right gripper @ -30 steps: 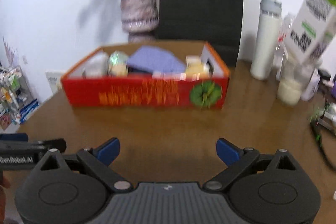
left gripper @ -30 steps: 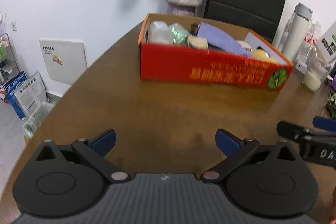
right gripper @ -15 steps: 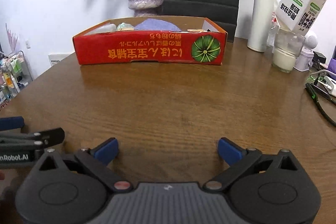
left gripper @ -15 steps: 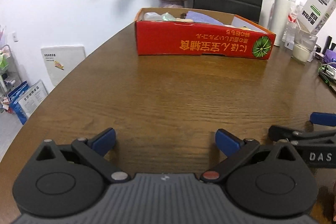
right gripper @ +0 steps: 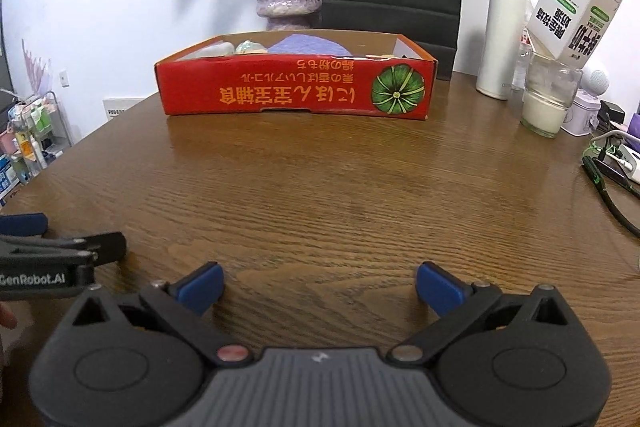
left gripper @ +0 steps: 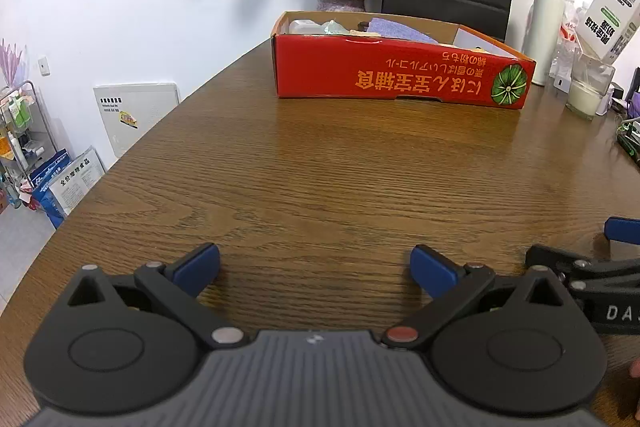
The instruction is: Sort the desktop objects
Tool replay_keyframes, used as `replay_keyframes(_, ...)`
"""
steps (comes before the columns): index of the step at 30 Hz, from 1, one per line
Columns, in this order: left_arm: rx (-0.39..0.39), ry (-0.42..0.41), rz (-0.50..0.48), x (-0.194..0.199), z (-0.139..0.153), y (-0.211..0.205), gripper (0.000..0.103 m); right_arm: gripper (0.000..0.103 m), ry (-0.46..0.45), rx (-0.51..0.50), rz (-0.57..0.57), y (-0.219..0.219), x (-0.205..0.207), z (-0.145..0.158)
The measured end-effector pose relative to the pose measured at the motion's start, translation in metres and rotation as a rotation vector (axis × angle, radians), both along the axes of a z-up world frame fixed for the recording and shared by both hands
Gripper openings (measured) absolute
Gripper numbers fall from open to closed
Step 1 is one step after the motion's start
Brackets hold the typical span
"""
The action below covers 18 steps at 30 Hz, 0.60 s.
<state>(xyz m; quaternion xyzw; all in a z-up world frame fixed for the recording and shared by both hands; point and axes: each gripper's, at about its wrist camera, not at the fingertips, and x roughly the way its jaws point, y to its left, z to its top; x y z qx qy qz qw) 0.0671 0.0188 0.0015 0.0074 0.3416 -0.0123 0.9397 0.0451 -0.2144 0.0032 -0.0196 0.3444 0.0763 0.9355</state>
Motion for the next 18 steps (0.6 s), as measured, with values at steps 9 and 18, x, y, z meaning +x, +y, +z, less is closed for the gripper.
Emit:
replay_keyframes(9, -0.003, 0.0, -0.001, 0.0, -0.0007, 0.0011, 0.103, 0.103, -0.001, 0.001, 0.0, 0.0031, 0.0023, -0.0004)
replay_keyframes(18, -0.002, 0.0, -0.001, 0.0007, -0.0009, 0.0002, 0.103, 0.103, -0.001, 0.0, -0.004, 0.0037, 0.0044, -0.0006)
